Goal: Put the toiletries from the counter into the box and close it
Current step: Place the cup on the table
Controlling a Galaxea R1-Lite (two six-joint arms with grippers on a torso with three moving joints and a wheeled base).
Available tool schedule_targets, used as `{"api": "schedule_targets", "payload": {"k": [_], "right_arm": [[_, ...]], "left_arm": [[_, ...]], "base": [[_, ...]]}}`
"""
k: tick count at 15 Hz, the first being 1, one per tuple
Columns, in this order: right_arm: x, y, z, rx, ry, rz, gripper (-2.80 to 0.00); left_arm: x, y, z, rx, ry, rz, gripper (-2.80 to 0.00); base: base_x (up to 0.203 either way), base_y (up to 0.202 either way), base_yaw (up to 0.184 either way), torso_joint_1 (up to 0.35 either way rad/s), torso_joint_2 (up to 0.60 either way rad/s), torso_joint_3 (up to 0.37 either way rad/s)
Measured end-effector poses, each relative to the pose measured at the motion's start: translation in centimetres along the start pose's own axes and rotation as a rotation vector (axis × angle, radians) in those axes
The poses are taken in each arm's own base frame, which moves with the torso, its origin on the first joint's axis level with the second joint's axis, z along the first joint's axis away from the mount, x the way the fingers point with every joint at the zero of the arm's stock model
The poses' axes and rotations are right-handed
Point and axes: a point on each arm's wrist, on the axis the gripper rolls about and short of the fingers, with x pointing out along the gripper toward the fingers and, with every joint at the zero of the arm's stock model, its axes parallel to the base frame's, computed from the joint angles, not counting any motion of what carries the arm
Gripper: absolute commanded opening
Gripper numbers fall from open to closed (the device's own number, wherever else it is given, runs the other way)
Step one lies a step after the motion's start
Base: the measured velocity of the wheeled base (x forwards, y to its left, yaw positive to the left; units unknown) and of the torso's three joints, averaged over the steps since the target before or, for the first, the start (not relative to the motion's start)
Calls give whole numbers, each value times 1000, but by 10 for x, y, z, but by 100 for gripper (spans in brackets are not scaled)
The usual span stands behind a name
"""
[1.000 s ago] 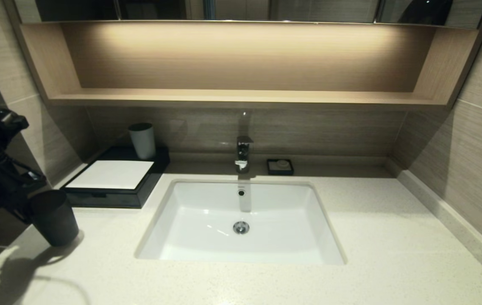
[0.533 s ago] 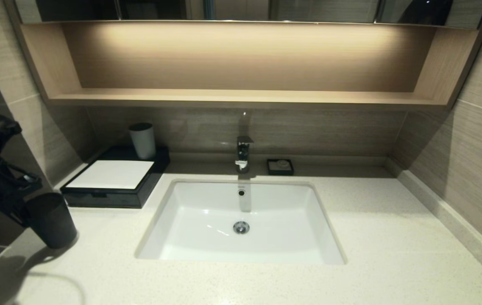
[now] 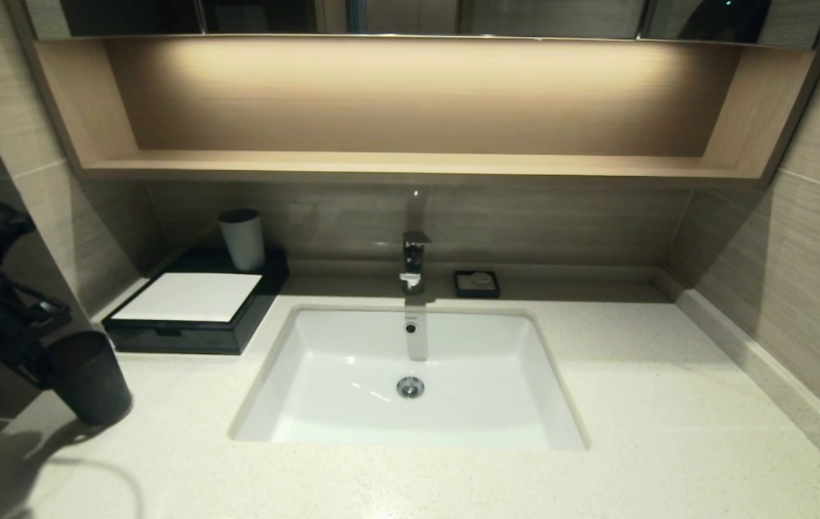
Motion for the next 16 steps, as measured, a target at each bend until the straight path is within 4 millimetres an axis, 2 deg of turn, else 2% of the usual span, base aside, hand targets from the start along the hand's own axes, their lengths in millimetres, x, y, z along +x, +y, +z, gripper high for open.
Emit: {"api": "schedule_targets", "payload": {"k": [5,6,12,16], "right_arm": [[0,0,0,0,0,0,-280],[0,0,0,0,0,0,-280],[0,0,0,0,0,0,-280],[0,0,0,0,0,0,-280]], "left_arm": [[4,0,2,-4,17,-3,-280],[5,0,2,-4,19,-5,0],[4,0,3,-6,17,-9,0],[-4,0,0,-3,-13,-31,0]], "base": [[0,0,0,0,0,0],[0,0,0,0,0,0],[0,0,0,0,0,0],[0,0,0,0,0,0]]}}
